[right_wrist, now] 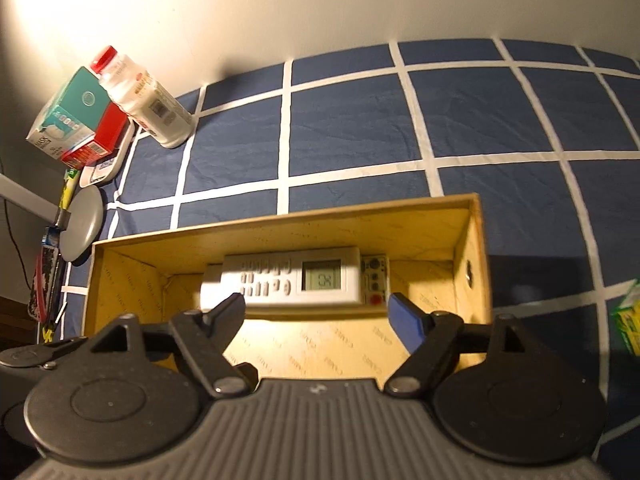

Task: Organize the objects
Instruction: 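Open both tools to release the LCD remote onto the TV remote, then move both tools out of the box toward the white plug adapter plate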

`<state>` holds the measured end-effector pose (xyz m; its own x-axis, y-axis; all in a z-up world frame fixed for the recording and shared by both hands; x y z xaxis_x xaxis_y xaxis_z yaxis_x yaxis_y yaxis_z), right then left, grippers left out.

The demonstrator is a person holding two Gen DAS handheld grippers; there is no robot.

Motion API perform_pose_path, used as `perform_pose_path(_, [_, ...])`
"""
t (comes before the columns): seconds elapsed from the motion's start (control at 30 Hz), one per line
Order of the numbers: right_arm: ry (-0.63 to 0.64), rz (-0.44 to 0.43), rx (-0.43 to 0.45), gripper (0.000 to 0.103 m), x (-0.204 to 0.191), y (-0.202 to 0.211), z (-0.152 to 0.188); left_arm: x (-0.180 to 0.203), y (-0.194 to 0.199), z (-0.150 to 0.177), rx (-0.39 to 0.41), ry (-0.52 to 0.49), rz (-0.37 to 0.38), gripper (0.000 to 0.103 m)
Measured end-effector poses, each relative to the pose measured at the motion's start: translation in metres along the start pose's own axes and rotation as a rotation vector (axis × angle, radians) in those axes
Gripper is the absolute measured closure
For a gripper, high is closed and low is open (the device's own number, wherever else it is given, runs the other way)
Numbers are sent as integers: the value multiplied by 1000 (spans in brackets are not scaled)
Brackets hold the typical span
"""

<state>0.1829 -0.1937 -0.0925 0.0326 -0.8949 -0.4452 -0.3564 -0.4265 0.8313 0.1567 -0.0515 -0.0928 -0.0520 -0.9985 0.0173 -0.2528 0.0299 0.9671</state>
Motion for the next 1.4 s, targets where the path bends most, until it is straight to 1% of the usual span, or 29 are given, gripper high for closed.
perform_pose_path(0.07, [2,5,11,21,0,11,5,4,9,7,13,0,1,21])
perform_pose_path(0.17, [3,15,36,14,1,29,13,10,21,17,29,-1,7,20])
perform_pose_path(0.27, [-1,23,63,12,3,47,22,17,33,28,45,-5,8,19])
perform_pose_path(0.33, [-3,29,78,8,5,57,29,22,41,36,53,-10,5,16])
perform_pose_path(0.43, [-18,29,91,7,8,72,40,29,53,48,64,-12,-2,15])
perform_pose_path(0.53, [-20,19,108,3,10,87,50,38,66,58,81,-22,-8,9])
perform_pose_path(0.6, [-22,11,122,0,13,99,58,45,73,65,90,-28,-18,7])
perform_pose_path(0.7, [-30,6,139,0,22,115,69,58,80,76,91,-36,-17,3])
perform_pose_path(0.9, [-62,21,159,0,53,145,94,95,86,97,86,-71,-17,0])
perform_pose_path(1.4, [-198,103,223,0,152,217,149,201,84,142,69,-222,33,0])
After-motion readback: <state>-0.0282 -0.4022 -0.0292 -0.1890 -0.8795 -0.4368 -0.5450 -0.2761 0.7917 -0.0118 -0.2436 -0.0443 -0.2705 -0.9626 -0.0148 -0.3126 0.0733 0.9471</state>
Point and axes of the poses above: each gripper's, at about its wrist camera, not at the fingertips, and y roughly against the way its jaws point, x to its right, z to its underside, the point moved 4 cm from there along -y, roughly the way its jaws point, and after that the axes turned 8 degrees about -z, right-handed, at the moved point
